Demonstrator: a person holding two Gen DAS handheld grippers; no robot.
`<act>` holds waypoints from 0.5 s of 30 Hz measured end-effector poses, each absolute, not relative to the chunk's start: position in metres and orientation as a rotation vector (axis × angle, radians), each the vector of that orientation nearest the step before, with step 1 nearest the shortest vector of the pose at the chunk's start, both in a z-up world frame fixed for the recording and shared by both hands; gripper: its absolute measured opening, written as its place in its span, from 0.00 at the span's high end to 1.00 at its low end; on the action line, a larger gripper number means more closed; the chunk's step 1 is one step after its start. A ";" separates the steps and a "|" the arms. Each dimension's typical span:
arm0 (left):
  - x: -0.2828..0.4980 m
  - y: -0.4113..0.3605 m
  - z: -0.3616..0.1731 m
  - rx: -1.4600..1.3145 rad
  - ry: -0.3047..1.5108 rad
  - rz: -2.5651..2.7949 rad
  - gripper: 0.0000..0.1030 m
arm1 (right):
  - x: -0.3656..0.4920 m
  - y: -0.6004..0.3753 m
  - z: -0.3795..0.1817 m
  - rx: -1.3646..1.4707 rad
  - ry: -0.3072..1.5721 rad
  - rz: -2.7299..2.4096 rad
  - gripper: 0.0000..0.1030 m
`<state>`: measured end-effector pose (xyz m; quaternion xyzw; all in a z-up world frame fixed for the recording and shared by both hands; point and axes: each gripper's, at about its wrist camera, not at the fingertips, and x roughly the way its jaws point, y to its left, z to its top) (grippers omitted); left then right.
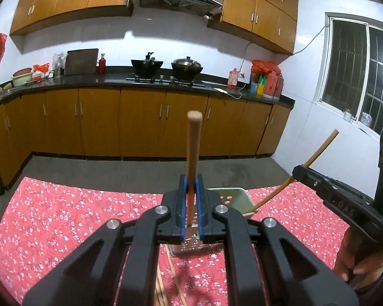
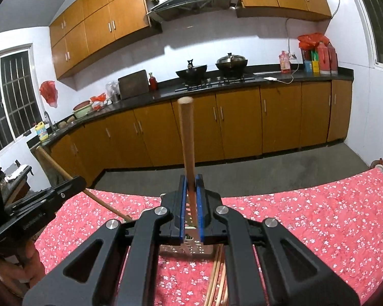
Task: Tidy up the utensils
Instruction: 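Lower the chopsticks into the beige holder and open both tools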
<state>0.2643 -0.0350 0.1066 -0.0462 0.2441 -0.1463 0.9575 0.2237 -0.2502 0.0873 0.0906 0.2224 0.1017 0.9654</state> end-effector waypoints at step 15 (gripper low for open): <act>0.219 0.003 0.127 -0.179 0.403 -0.266 0.71 | 0.173 -0.283 0.098 0.207 0.348 0.128 0.65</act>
